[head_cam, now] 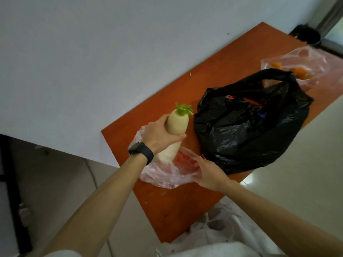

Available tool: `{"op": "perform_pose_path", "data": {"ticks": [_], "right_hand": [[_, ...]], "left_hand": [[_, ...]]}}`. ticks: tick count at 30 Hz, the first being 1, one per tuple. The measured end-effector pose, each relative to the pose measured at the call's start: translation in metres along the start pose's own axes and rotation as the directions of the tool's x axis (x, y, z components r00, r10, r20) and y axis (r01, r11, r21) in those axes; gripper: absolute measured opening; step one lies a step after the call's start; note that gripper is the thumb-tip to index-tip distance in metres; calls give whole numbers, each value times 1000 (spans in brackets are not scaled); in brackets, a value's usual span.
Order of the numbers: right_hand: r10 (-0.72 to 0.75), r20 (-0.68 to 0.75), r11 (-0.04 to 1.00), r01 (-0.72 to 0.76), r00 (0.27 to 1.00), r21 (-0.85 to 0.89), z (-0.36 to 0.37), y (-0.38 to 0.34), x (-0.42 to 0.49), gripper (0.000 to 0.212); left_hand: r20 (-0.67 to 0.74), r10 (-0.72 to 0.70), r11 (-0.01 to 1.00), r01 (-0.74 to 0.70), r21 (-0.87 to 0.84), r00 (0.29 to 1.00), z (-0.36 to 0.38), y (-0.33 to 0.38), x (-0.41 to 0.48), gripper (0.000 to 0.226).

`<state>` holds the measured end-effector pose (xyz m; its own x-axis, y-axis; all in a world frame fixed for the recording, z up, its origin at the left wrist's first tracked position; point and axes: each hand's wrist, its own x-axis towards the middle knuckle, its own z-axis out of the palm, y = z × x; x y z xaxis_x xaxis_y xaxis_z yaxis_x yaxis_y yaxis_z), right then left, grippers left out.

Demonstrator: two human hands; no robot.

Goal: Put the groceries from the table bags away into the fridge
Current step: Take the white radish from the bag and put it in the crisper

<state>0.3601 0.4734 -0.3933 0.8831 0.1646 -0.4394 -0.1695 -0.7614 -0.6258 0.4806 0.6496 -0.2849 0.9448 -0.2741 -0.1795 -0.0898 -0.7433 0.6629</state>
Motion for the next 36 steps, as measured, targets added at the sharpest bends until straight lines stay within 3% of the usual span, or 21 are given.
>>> {"op": "perform_pose_path", "data": {"ticks": [3, 6, 12, 15, 19, 25, 31, 36], "right_hand": [[20, -53, 992, -13, 998, 125, -17, -6, -5, 75], [52, -195, 974, -6, 980, 226, -45, -8, -13, 77], [52, -399, 917, 115, 915, 382, -126, -9, -47, 96], [15, -485, 924, 173, 874, 341, -164, -3, -69, 91], [15, -640, 964, 159, 768, 213, -216, 28, -108, 89], [29, -831, 993, -110, 556, -39, -296, 103, -189, 88], [88, -879, 919, -378, 468, -109, -374, 211, -306, 89], [162, -919, 859, -509, 360, -48, -444, 301, -428, 87]], "left_hand": [[-111, -67, 975, 41, -219, 992, -14, 26, 7, 75], [-165, -118, 921, 45, -387, 979, -21, 52, 18, 61], [-151, -134, 770, 7, -638, 979, -22, 123, 32, 44], [-89, -110, 675, 8, -738, 990, -9, 170, 37, 41], [-5, -35, 577, 16, -817, 999, 22, 238, 47, 35], [47, 49, 408, 23, -913, 998, 107, 378, 51, 95], [134, 123, 362, 82, -929, 983, 233, 529, 41, 75], [201, 257, 312, 115, -943, 945, 333, 665, 0, 70]]}}
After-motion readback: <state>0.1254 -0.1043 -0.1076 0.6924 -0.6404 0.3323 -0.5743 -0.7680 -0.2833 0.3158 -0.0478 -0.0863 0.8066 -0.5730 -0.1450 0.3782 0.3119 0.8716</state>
